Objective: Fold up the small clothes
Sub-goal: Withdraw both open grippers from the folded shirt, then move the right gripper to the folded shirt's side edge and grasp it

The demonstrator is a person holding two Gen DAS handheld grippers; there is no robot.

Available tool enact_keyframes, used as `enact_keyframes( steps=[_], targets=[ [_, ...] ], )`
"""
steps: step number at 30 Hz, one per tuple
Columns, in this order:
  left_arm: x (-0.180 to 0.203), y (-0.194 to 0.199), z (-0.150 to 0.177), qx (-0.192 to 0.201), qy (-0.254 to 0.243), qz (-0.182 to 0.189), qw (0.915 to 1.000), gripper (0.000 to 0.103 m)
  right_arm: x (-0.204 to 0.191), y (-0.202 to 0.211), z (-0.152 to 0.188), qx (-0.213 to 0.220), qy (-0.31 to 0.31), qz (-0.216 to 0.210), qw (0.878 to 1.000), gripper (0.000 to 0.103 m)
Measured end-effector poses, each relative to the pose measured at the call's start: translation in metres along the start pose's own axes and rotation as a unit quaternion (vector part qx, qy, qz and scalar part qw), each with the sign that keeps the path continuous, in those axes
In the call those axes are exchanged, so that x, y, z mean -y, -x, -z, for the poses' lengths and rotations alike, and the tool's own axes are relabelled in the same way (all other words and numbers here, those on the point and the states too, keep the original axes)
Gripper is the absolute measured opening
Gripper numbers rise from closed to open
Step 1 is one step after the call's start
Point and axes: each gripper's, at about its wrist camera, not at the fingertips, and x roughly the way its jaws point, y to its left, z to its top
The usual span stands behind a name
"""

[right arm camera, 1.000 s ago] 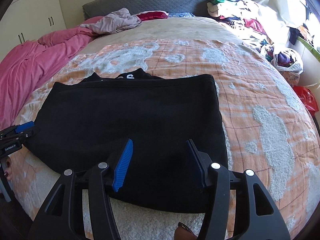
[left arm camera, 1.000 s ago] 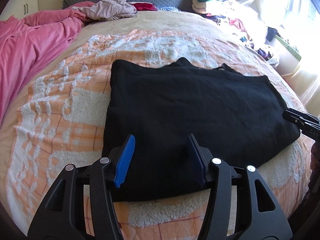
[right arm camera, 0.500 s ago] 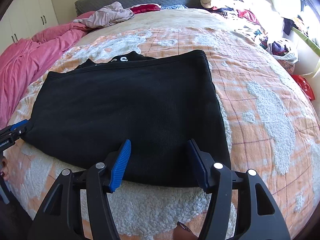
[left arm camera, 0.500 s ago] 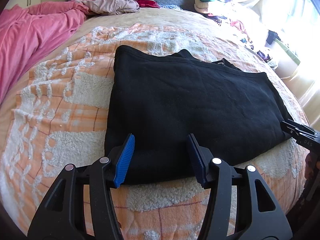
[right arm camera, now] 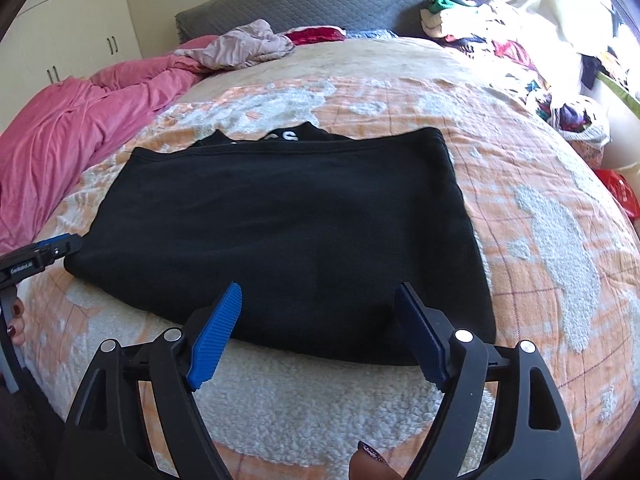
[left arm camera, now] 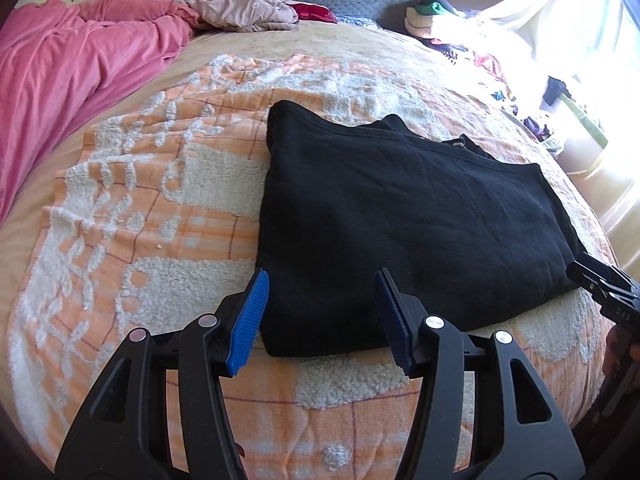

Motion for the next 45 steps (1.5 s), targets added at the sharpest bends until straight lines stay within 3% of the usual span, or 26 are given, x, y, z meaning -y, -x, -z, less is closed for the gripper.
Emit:
enact_keyframes(
  steps=[3, 5, 13, 15, 20, 23, 35, 45],
  targets=[
    [-0.005, 0.001, 0.000, 0.001, 0.002, -0.004, 1.0000, 0.057, -0.010, 0.003, 0.002, 0.006, 0.013, -0.014, 1.000, 0.079],
    [-0.007, 0.003, -0.001, 0.003, 0.003, -0.005, 1.0000, 0.057, -0.016, 0.004, 0.003, 0.010, 0.019, -0.020, 1.000, 0.089],
    [-0.016, 0.005, -0.003, 0.005, 0.013, -0.010, 0.9999, 0.063, -0.039, 0.006, 0.006, 0.020, 0.046, -0.022, 0.999, 0.090],
    [-0.018, 0.006, -0.003, 0.007, 0.015, -0.014, 0.9998, 0.073, -0.043, 0.008, 0.007, 0.022, 0.049, -0.024, 0.998, 0.090],
    [-0.021, 0.008, -0.004, 0.007, 0.019, -0.017, 0.9997, 0.076, -0.056, 0.012, 0.008, 0.030, 0.066, -0.027, 0.997, 0.096],
    [-0.024, 0.008, -0.005, 0.007, 0.024, -0.014, 0.9996, 0.086, -0.065, 0.014, 0.009, 0.034, 0.079, -0.029, 0.996, 0.096],
    [-0.049, 0.004, -0.009, 0.008, 0.055, -0.035, 0.9979, 0.087, -0.122, 0.006, 0.008, 0.035, 0.150, -0.038, 0.987, 0.097],
    [-0.069, 0.007, -0.013, 0.014, 0.077, -0.048, 0.9958, 0.087, -0.190, -0.025, 0.011, 0.023, 0.246, -0.035, 0.968, 0.097]
  ],
)
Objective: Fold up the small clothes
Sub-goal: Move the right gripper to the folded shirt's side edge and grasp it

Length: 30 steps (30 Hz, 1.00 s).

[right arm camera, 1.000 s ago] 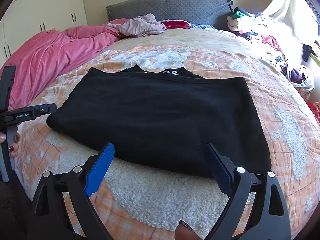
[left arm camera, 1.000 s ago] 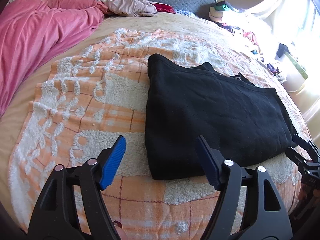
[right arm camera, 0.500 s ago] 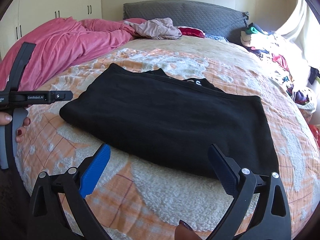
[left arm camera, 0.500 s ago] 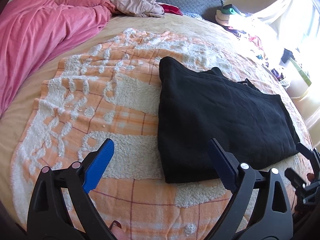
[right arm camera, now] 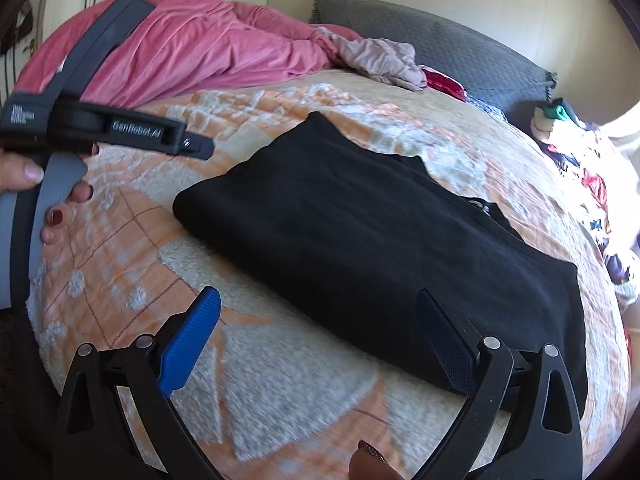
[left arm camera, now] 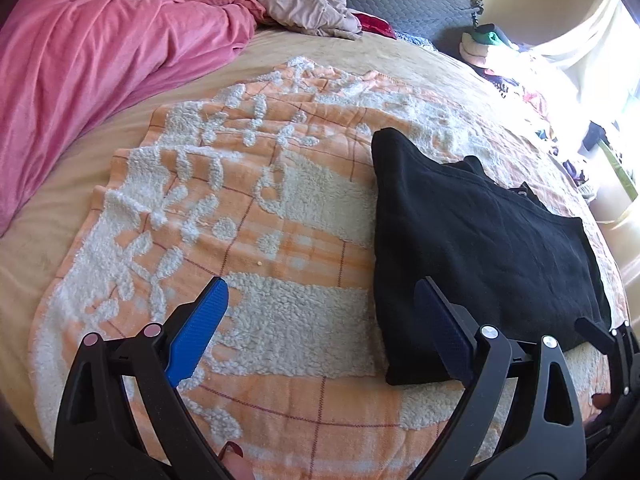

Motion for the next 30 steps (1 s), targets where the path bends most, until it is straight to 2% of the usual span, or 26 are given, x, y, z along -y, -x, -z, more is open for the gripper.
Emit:
enact_keyframes(
  steps=[5, 11, 30],
  targets=[
    [-0.004, 0.000, -0.002, 0.002, 0.001, -0.008, 1.0000, 0.087, -0.021, -0.019, -0.007, -0.007, 0.042, 0.018, 0.999, 0.097],
    [-0.008, -0.003, -0.007, 0.008, -0.008, -0.042, 0.9991, 0.087, -0.035, -0.042, -0.016, -0.014, 0.082, 0.047, 0.995, 0.097],
    [-0.005, -0.027, -0.019, -0.014, -0.011, -0.048, 0.9987, 0.087, -0.042, -0.079, -0.043, 0.005, 0.109, 0.085, 0.990, 0.096]
  ],
)
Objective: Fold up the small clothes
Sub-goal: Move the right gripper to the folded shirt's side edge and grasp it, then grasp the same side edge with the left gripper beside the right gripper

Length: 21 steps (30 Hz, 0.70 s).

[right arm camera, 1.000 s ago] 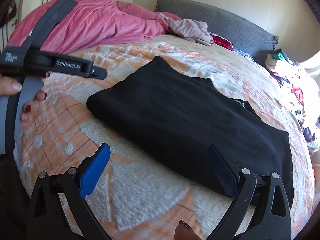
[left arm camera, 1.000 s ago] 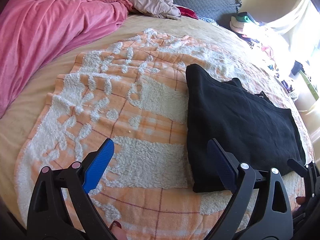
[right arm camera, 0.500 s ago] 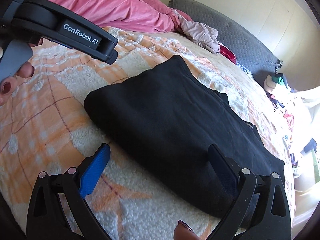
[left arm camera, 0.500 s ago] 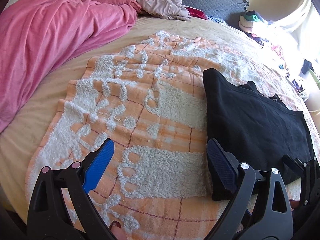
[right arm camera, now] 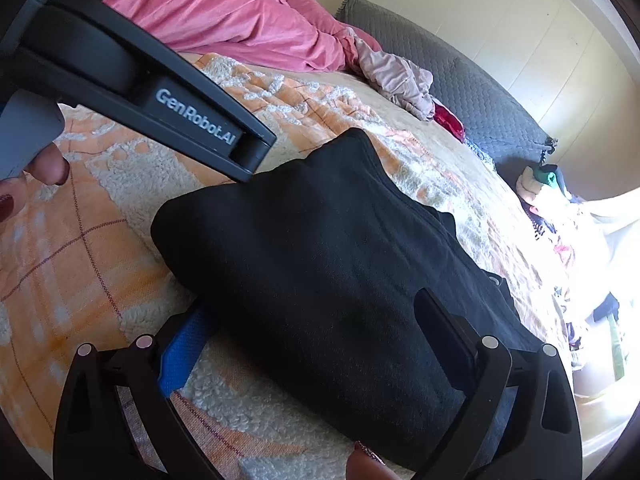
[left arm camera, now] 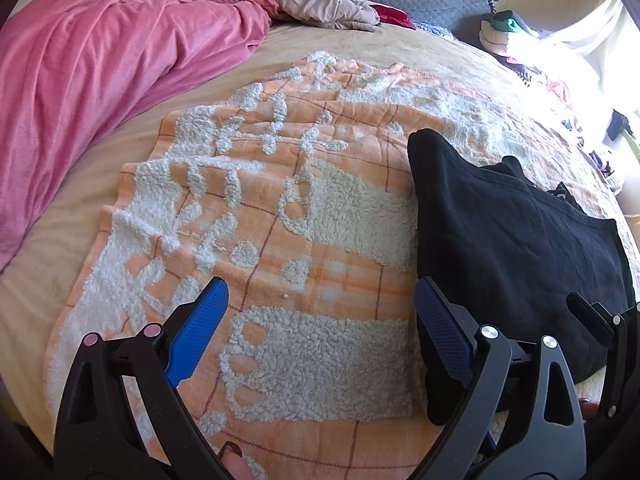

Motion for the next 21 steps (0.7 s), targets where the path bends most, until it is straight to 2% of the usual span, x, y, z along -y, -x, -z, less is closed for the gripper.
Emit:
enact_keyframes(
  steps=[4, 6, 8, 11, 15, 17, 21],
  targets=[
    [0.000, -0.008, -0.010, -0.009, 0.022, 0.030, 0.9993, 0.087, 0.015, 0.000, -0.002, 0.014, -0.025, 0.004, 1.000, 0.095],
    [-0.001, -0.010, -0.017, -0.011, 0.040, 0.056, 0.9975, 0.087, 0.020, 0.001, -0.003, 0.015, -0.039, -0.007, 0.999, 0.085],
    [0.002, -0.011, -0.025, -0.009, 0.043, 0.075, 0.9962, 0.087, 0.024, 0.003, -0.002, 0.016, -0.047, -0.018, 0.999, 0.081],
    [0.010, -0.015, -0.037, -0.012, 0.038, 0.096, 0.9946, 0.093, 0.027, 0.005, -0.001, 0.020, -0.050, -0.028, 0.998, 0.068],
    [0.016, -0.031, -0.045, -0.042, 0.047, 0.134, 0.9890, 0.093, 0.031, 0.009, 0.001, 0.024, -0.059, -0.051, 0.997, 0.049],
    [0.019, -0.040, -0.047, -0.057, 0.050, 0.144, 0.9866, 0.093, 0.029, 0.012, 0.002, 0.027, -0.064, -0.066, 0.995, 0.034],
    [0.021, -0.049, -0.046, -0.072, 0.058, 0.157, 0.9832, 0.093, 0.023, 0.016, 0.005, 0.036, -0.057, -0.064, 0.996, 0.024]
  ],
)
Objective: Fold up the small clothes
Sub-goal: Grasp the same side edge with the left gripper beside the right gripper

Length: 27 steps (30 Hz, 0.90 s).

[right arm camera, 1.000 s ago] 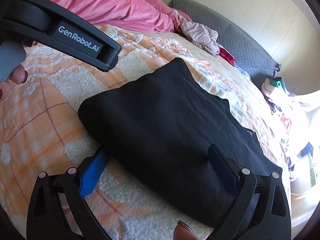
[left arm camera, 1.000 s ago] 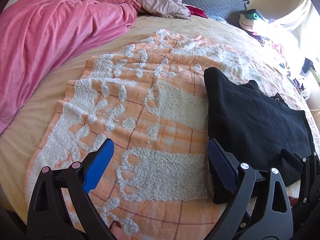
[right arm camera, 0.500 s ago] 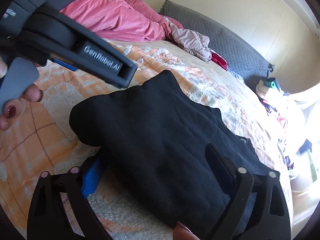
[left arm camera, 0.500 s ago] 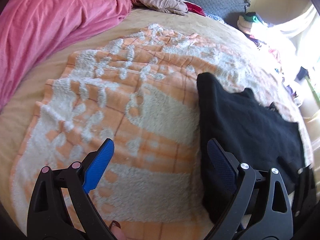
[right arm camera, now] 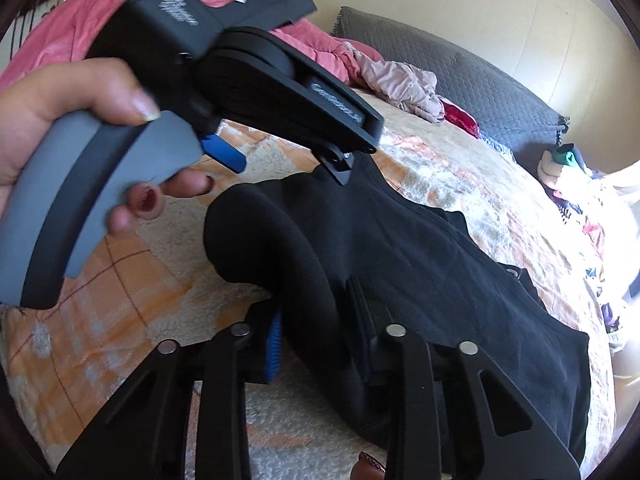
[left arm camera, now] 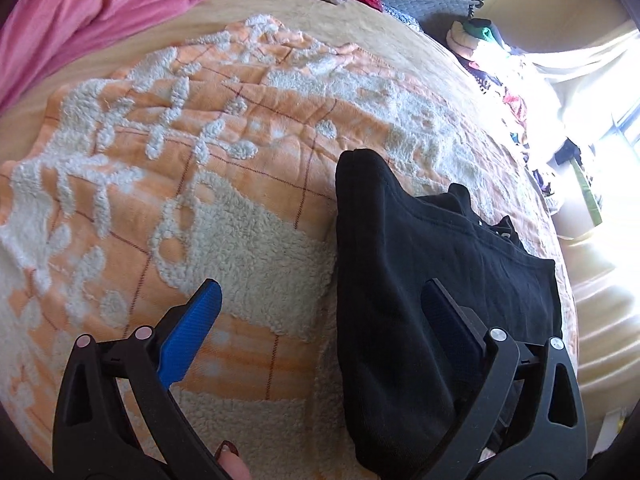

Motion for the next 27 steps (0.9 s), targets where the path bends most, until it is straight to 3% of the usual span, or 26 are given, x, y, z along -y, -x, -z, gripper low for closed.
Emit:
enact_keyframes(
  steps=[11, 23, 27],
  targets=[
    [0.003, -0.008, 0.001, -0.016, 0.002, 0.017, 0.9997, 0.093, -0.011, 0.012, 0.010, 0.026, -0.005, 0.005, 1.000, 0.017],
    [0.007, -0.015, -0.002, -0.023, -0.002, 0.036, 0.9991, 0.093, -0.008, 0.015, 0.010, 0.025, -0.013, -0.002, 1.000, 0.017],
    [0.005, -0.019, -0.001, -0.030, 0.011, 0.054, 0.9980, 0.086, -0.007, 0.019, 0.010, 0.035, -0.025, -0.002, 0.999, 0.016]
  ],
)
